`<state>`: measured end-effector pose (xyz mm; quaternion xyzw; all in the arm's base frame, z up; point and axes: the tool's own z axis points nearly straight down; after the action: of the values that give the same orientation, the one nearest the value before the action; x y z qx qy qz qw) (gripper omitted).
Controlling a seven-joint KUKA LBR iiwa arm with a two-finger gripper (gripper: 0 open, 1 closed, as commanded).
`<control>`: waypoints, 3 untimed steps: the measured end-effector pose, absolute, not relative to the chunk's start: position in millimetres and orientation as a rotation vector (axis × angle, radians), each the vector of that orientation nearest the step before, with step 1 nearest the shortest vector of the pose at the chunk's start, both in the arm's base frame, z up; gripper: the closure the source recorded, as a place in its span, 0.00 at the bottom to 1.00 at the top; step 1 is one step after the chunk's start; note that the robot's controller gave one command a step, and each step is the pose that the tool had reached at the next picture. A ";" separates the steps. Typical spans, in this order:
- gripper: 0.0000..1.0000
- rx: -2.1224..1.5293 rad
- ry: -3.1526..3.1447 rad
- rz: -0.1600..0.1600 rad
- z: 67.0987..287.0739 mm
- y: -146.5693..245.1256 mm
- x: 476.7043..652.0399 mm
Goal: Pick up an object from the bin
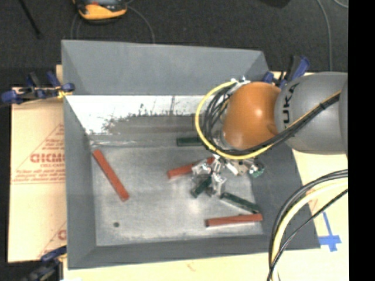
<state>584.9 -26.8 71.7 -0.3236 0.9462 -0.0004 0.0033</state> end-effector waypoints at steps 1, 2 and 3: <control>1.00 -1.014 2.966 -0.001 71.7 -26.8 584.9; 1.00 -1.015 2.969 0.000 74.9 -26.9 584.0; 1.00 -1.015 2.977 0.003 87.4 -27.1 582.3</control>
Offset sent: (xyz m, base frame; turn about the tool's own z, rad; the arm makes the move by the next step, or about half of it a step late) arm 0.0000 0.0001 0.0264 0.0000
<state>582.3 -27.1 87.4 -0.3226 0.9465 0.0011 -0.0019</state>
